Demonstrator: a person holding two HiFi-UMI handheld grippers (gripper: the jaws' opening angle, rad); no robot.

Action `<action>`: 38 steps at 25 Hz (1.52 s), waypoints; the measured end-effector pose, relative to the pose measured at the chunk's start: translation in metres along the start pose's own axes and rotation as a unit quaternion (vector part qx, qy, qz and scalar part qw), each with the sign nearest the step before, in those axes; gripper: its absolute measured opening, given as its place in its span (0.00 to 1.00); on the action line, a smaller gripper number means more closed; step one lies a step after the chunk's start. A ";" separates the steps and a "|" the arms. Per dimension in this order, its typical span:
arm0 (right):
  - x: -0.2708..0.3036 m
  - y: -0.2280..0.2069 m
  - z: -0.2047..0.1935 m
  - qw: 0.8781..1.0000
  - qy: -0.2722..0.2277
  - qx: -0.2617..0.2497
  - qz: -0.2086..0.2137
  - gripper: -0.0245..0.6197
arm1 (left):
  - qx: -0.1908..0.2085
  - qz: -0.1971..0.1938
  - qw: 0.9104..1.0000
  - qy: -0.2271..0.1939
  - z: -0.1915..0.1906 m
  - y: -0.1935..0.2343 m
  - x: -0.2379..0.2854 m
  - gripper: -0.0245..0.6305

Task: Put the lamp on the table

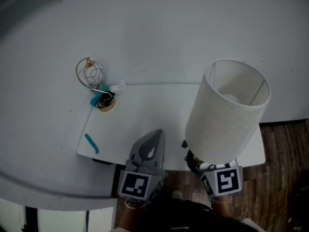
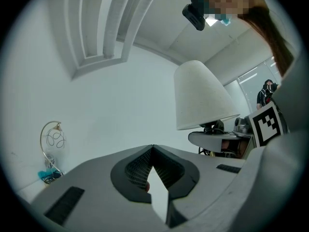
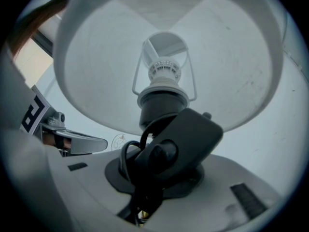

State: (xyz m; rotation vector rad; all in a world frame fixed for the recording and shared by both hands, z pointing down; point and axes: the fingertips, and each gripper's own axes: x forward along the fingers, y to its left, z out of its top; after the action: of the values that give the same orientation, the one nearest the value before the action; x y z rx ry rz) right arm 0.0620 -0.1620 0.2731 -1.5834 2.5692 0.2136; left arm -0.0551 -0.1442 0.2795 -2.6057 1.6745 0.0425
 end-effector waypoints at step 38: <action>0.079 0.013 -0.038 0.999 -0.024 -0.039 0.018 0.16 | -0.002 -0.004 1.000 0.001 -0.016 0.069 0.050 0.04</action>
State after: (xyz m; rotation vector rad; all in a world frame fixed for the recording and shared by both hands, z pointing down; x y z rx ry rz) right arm 0.0144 -0.2321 0.2974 -1.5380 2.5846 0.3549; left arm -0.0973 -0.2194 0.2914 -2.6167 1.6660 0.0426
